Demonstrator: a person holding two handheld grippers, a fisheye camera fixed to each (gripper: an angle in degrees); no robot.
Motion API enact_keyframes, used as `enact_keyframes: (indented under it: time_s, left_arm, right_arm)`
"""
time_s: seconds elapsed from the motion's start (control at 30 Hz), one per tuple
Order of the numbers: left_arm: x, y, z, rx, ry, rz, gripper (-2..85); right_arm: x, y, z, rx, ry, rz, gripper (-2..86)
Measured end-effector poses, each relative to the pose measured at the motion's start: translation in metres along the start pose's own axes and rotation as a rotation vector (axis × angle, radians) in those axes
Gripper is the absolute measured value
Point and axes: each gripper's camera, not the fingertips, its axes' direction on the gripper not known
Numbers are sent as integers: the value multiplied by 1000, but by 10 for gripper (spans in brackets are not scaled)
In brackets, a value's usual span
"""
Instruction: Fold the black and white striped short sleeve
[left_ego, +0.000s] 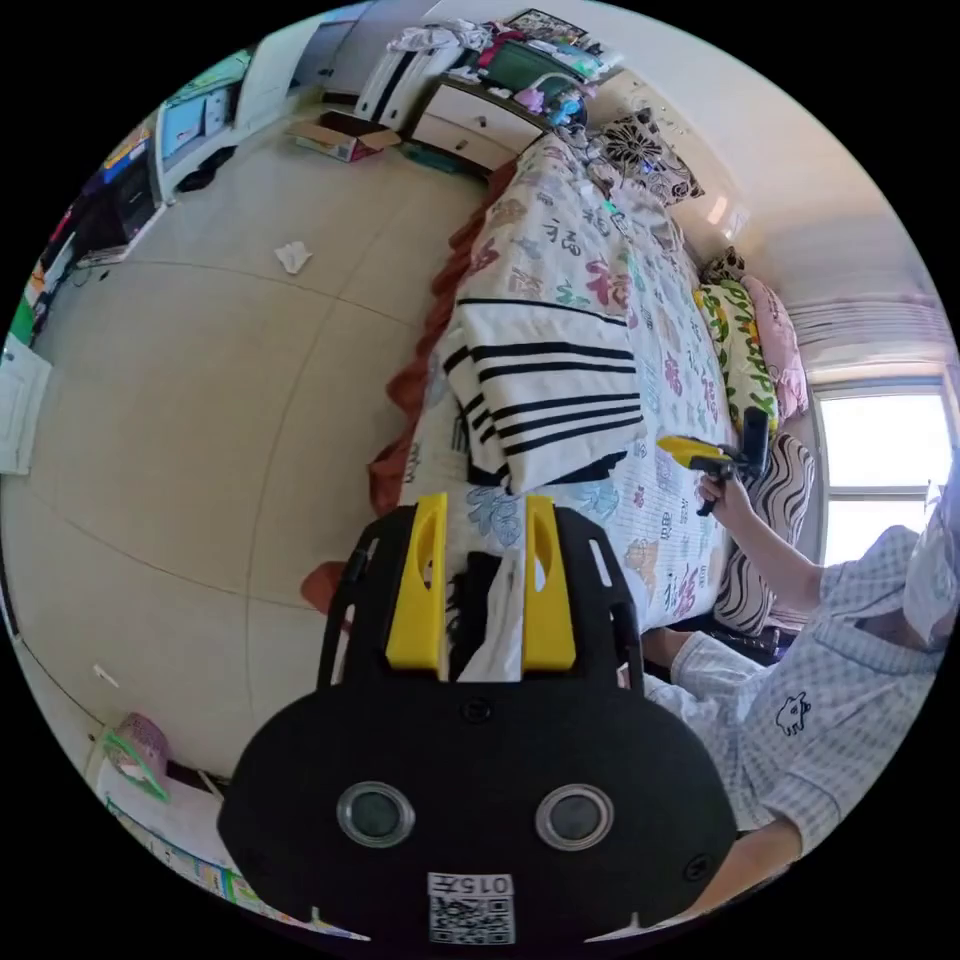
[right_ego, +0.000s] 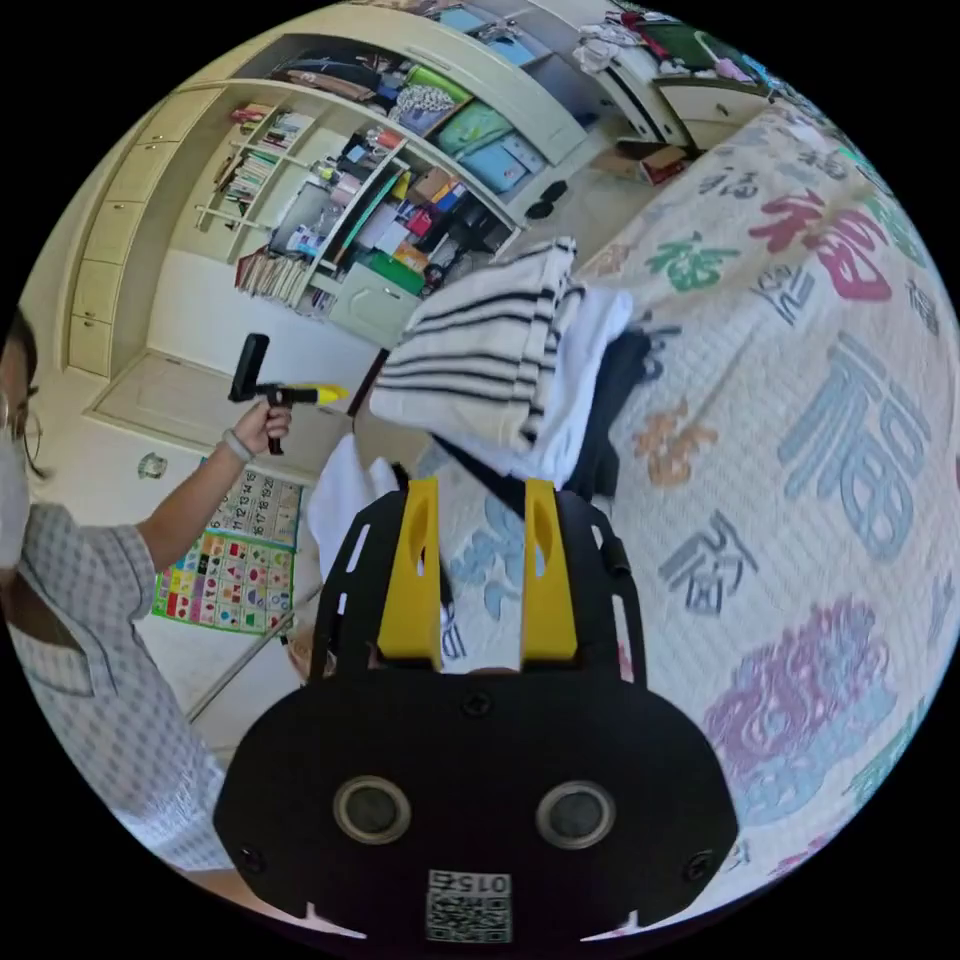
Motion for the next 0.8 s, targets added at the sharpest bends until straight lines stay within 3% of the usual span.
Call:
enact_keyframes:
  time_s: [0.17,0.23,0.37,0.43,0.57,0.67,0.8]
  left_arm:
    - [8,-9,55,-27,107,-16,62]
    - [21,-2,54,4,52,10,38]
    - [58,19,22,134,30,101,16]
    - [93,37,-9,269,154,177,10]
    - [167,64,-33,332,305,364,7]
    - [221,84,-11,282,523,452,6]
    - [283,109,81,98,770,408,5]
  right_arm:
    - [11,-32,27,-83,-41,64,85]
    - [9,-27,24,-63,-89,52,21]
    - [-9,-5,-13,37,-143,-41,4]
    - [-23,20,-54,113,-211,-111,0]
    - [-41,80,-139,223,-296,-202,-2]
    - [-49,150,-210,288,-398,-229,-2]
    - [-42,265,-285,283,-377,-27,-1]
